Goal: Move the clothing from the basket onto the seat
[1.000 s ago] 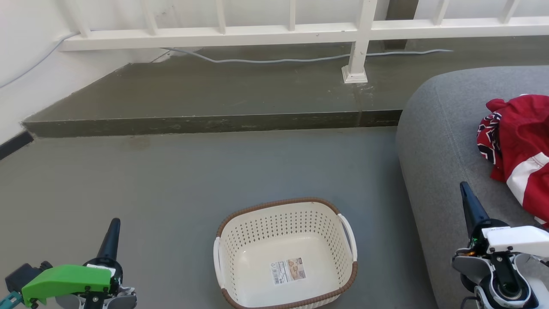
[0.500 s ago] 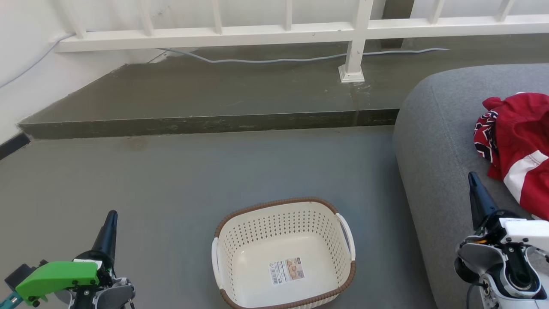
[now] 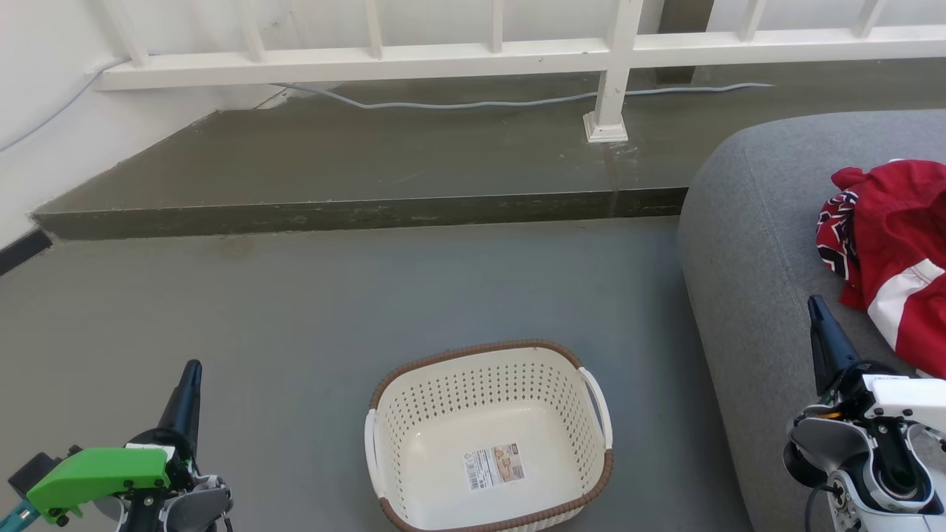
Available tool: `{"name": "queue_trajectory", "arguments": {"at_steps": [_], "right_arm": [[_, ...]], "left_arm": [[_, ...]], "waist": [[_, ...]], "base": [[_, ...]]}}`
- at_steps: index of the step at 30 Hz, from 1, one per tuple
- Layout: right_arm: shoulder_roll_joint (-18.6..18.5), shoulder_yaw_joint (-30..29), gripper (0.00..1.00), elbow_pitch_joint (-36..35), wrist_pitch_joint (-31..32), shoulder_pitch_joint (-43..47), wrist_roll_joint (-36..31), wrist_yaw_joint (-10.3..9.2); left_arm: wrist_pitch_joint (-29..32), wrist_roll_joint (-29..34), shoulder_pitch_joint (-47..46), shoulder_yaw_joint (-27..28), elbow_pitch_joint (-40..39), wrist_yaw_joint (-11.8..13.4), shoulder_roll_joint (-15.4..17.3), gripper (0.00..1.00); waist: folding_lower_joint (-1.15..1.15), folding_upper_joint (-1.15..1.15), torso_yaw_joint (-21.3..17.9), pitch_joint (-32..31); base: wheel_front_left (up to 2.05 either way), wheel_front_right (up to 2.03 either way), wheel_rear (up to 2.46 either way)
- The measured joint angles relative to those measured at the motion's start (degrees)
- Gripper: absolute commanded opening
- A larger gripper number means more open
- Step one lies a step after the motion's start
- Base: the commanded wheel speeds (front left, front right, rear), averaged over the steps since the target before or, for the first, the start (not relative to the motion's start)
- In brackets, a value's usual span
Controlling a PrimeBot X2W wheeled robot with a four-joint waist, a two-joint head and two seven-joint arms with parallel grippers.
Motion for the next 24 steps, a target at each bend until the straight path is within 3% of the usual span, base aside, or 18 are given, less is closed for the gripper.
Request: {"name": "queue_trajectory", "arguments": {"at_steps": [24], "right_arm": [[0.01, -0.16, 0.00, 0.79, 0.03, -0.44, 0.00, 0.33]], "left_arm": [[0.18, 0.00, -0.04, 0.08, 0.81, -0.44, -0.04, 0.00]], "waist": [[0.00, 0.00, 0.00, -0.04]], "base": [[0.00, 0.00, 0.00]]}}
